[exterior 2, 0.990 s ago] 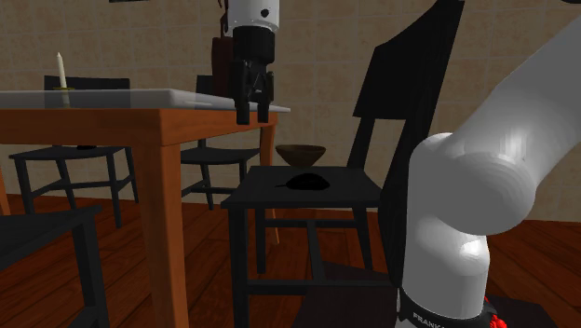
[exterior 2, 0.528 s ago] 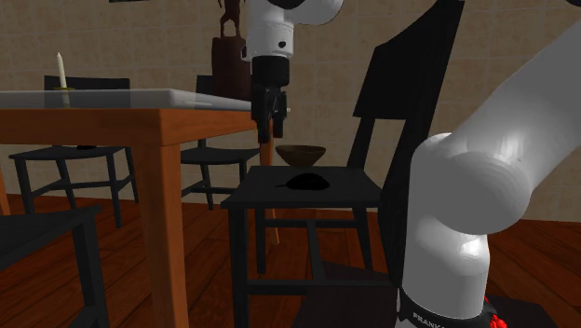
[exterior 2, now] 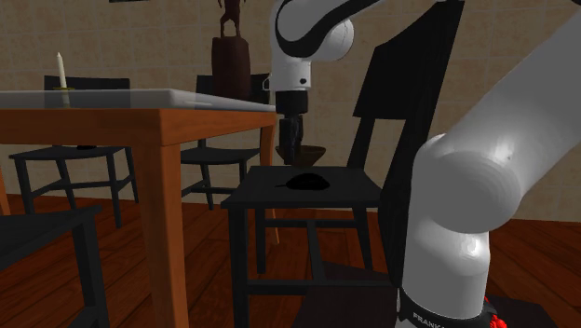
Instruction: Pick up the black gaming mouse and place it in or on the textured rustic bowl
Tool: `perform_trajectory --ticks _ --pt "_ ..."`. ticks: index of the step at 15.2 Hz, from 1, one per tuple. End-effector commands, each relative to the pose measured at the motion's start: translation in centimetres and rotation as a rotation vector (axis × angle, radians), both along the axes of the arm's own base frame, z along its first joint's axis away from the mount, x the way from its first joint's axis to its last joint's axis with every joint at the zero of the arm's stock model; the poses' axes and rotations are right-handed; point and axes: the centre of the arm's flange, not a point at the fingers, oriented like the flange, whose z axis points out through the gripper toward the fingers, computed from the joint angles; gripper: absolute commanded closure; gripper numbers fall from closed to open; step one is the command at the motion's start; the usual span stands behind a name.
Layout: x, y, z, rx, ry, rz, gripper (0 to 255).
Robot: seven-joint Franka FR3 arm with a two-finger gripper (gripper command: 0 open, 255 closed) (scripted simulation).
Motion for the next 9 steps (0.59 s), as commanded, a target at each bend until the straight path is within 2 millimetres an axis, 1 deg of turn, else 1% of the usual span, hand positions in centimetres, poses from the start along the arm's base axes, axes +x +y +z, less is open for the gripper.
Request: perform_trajectory --ticks 1,4,5,9 --pt "-0.3 -2.1 -1.5 -0.009 0.008 0.01 0" --pt "-0.8 -5.3 -3.5 -0.02 0.019 0.024 0" --pt "-0.8 -5.4 -3.6 -0.021 0.02 0.024 0" --pt "-0.9 -5.5 -5.7 -0.021 0.02 0.024 0"
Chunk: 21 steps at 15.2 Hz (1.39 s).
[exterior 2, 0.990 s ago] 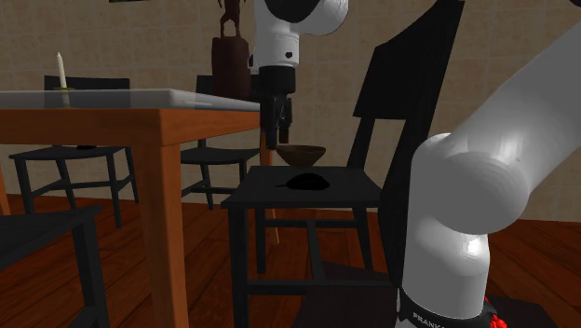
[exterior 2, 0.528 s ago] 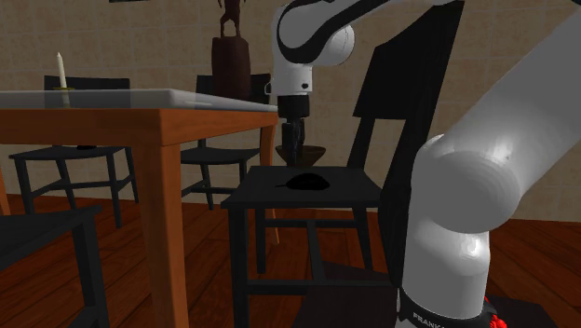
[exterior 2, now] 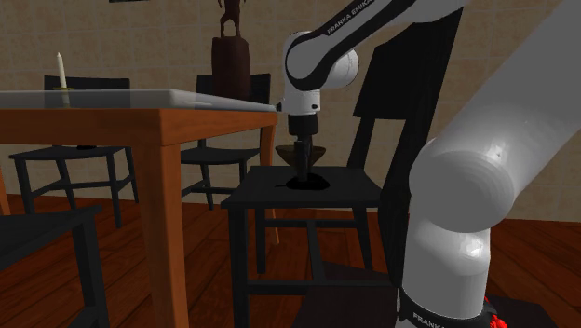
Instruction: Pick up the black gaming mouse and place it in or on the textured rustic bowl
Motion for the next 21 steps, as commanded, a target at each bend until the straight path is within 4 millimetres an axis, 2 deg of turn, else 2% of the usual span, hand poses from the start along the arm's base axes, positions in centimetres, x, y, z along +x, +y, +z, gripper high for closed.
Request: perform_trajectory --ticks 1,3,11,12,21 --pt "0.1 -0.1 -1.1 0.0 0.0 0.0 0" --pt "0.1 -0.2 -2.4 0.0 0.0 0.0 0" --pt "0.1 -0.2 -2.4 0.0 0.0 0.0 0" --pt "0.1 -0.2 -2.4 0.0 0.0 0.0 255" --pt "0.1 -0.2 -2.4 0.0 0.0 0.0 255"
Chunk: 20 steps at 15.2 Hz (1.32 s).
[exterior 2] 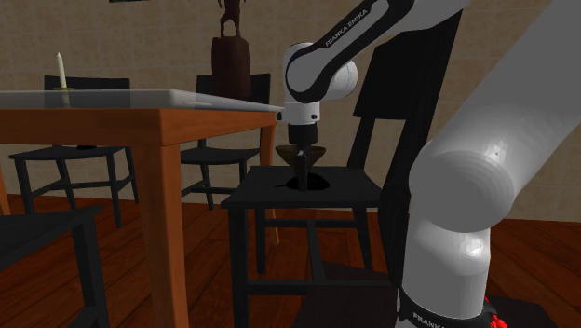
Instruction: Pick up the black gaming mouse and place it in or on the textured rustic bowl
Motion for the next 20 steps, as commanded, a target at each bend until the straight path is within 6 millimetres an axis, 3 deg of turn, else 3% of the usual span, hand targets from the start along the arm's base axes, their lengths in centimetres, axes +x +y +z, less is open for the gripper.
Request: perform_trajectory --ticks 1,20 --pt "0.0 0.0 0.4 0.001 0.002 0.0 255" --pt "0.0 0.0 10.4 0.001 0.002 0.0 255"
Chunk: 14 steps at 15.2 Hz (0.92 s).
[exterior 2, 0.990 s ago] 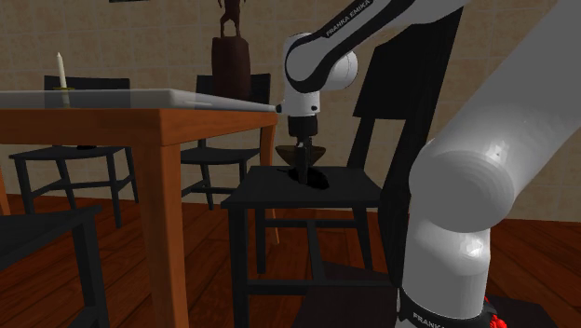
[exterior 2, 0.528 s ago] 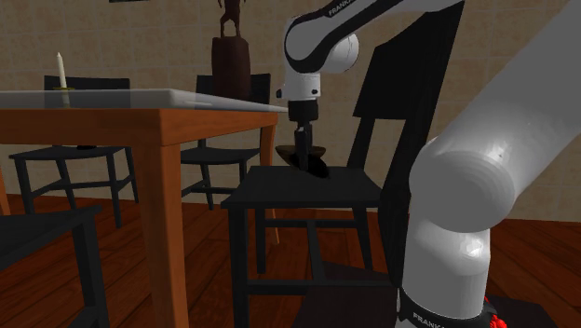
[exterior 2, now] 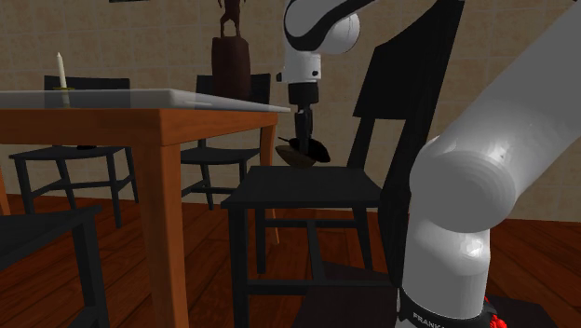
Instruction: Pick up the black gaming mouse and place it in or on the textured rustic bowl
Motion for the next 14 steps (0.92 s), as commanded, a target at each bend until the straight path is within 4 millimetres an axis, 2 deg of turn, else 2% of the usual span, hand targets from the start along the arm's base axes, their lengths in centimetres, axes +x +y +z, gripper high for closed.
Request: perform_trajectory --ticks 1,9,14 --pt "0.0 0.0 1.1 0.0 0.0 0.0 255" --pt "0.0 0.0 5.2 0.0 0.0 0.0 255" --pt "2.3 -6.2 5.0 0.0 0.0 0.0 255"
